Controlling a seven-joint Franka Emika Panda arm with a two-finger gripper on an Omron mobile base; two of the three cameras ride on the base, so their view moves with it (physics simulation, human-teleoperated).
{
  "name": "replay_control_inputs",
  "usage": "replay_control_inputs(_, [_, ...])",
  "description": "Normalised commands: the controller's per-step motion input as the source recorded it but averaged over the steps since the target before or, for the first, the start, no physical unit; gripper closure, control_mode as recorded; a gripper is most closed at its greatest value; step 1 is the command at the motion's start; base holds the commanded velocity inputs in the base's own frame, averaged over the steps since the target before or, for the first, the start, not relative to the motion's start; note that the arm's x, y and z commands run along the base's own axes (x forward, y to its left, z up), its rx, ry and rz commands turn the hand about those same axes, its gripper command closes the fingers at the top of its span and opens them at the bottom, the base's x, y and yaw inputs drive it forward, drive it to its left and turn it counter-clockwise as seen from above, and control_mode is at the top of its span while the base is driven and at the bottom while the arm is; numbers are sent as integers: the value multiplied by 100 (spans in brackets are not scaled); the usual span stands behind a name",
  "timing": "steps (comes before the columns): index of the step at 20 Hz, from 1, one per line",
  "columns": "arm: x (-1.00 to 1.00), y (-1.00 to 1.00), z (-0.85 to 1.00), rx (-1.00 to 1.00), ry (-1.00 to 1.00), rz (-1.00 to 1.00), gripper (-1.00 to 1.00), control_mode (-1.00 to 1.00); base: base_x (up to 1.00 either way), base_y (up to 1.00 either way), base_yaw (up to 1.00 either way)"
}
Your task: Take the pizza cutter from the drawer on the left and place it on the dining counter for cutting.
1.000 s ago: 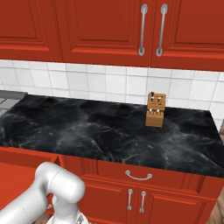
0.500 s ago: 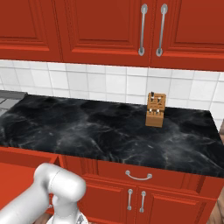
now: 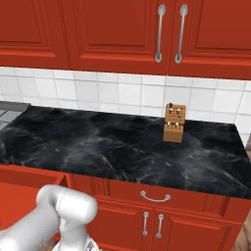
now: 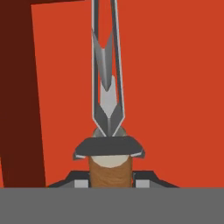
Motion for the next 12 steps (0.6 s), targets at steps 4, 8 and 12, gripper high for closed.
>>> replay_control_inputs(4, [-3,-36,90,7,0,0,100,-100,0,0,0])
replay_control_inputs(8, [0,-59,76,3,0,0,100,-100,0,0,0])
replay_control_inputs(12, [0,-69,81,1,-3,0,100,-100,0,0,0])
